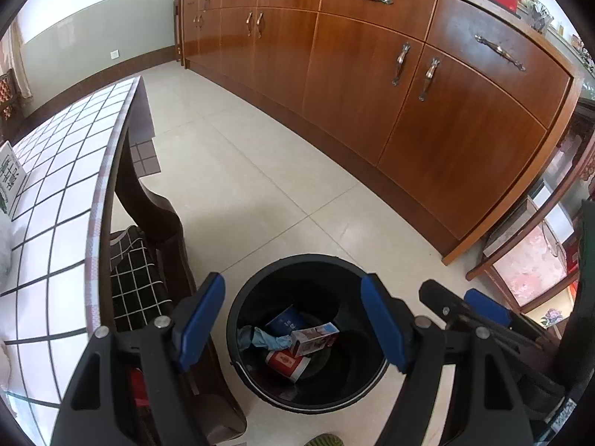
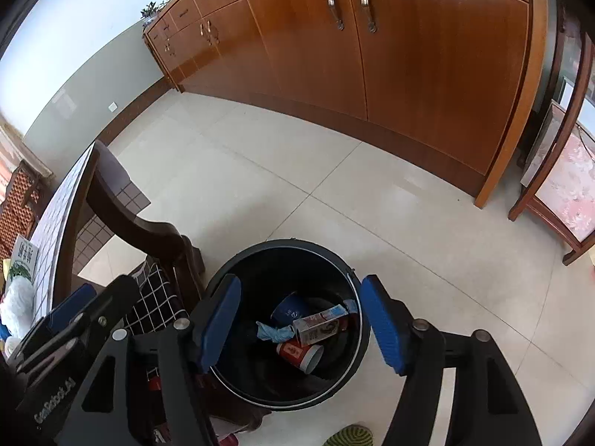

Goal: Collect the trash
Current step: 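Move both open tools back over the table toward the remaining items, then grasp the beige tied cloth with left tool while right tool grasps white tissue, then carry the beige cloth and tissue to the black bucket and open both tools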

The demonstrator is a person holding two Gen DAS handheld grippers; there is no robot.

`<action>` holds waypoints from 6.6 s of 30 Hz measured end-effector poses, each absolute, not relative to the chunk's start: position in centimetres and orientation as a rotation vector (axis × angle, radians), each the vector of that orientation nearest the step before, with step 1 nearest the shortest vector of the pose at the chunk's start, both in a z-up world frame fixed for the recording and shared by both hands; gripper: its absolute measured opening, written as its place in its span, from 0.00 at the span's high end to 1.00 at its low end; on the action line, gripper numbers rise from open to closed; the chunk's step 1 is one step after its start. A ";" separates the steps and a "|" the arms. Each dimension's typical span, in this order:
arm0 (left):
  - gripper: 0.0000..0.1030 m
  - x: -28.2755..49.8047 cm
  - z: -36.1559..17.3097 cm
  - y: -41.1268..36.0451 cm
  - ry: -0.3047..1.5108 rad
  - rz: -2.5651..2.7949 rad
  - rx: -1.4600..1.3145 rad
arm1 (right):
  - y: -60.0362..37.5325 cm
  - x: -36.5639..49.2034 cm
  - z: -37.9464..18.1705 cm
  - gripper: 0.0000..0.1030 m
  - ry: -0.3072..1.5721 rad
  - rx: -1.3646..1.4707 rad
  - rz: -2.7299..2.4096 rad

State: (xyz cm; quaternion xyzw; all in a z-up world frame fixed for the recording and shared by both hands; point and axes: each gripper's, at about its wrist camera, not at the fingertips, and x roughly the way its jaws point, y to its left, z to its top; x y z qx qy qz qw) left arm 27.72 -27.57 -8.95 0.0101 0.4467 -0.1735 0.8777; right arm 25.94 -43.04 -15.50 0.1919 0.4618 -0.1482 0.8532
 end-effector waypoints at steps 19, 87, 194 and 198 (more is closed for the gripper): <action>0.25 24.2 -3.1 -23.2 0.834 -0.367 -0.013 | -41.0 24.9 -12.0 0.27 0.854 0.421 -0.264; 0.25 22.1 -7.6 4.0 0.824 0.137 -0.193 | -10.2 28.1 -9.3 0.27 0.846 0.076 0.347; 0.77 19.9 -6.8 -21.7 0.866 -0.494 -0.014 | -38.8 22.2 -10.3 0.60 0.860 0.434 -0.092; 0.77 20.4 -8.0 -22.9 0.904 -0.492 -0.003 | -40.0 22.6 -11.6 0.60 0.899 0.470 -0.124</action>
